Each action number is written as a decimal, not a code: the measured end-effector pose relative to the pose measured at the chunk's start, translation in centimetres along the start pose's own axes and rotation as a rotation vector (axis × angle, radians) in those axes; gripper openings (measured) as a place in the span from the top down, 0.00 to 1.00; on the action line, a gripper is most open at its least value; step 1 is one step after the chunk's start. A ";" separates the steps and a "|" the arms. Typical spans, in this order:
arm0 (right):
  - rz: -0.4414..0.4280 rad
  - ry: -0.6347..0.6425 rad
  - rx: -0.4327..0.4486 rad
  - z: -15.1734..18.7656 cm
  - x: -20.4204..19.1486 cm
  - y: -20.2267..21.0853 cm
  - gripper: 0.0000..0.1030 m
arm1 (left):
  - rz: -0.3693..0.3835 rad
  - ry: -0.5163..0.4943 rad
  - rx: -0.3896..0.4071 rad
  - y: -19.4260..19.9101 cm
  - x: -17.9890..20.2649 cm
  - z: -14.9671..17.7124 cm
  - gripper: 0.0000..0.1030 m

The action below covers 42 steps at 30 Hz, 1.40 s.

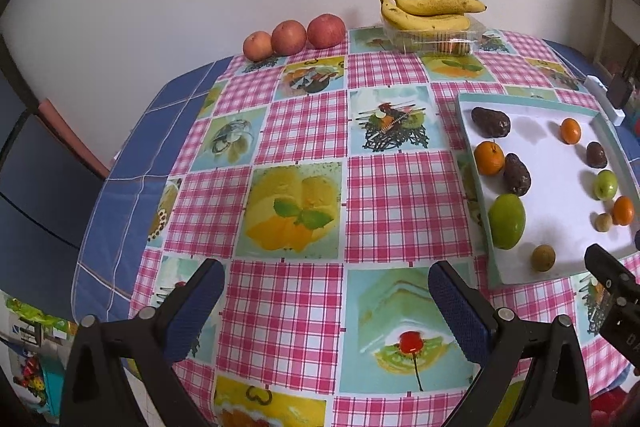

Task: Organize fruits

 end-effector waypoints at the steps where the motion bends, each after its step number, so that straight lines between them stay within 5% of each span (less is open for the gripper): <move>1: 0.000 0.002 0.000 0.0 0.0 0.0 0.16 | 0.006 0.002 -0.004 -0.1 0.0 0.0 0.00; 42: 0.011 0.022 -0.025 0.1 -0.7 -0.7 0.16 | 0.034 0.050 -0.062 -1.2 -0.8 0.8 0.00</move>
Point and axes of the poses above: each gripper's, at about its wrist camera, not at the fingertips, and y roughly against the way its jaws point, x to its right, z to its underside, the point moved 3 cm from there along -y, roughly the way its jaws point, and after that the axes turned 15 degrees about x, right-handed, at the moved point
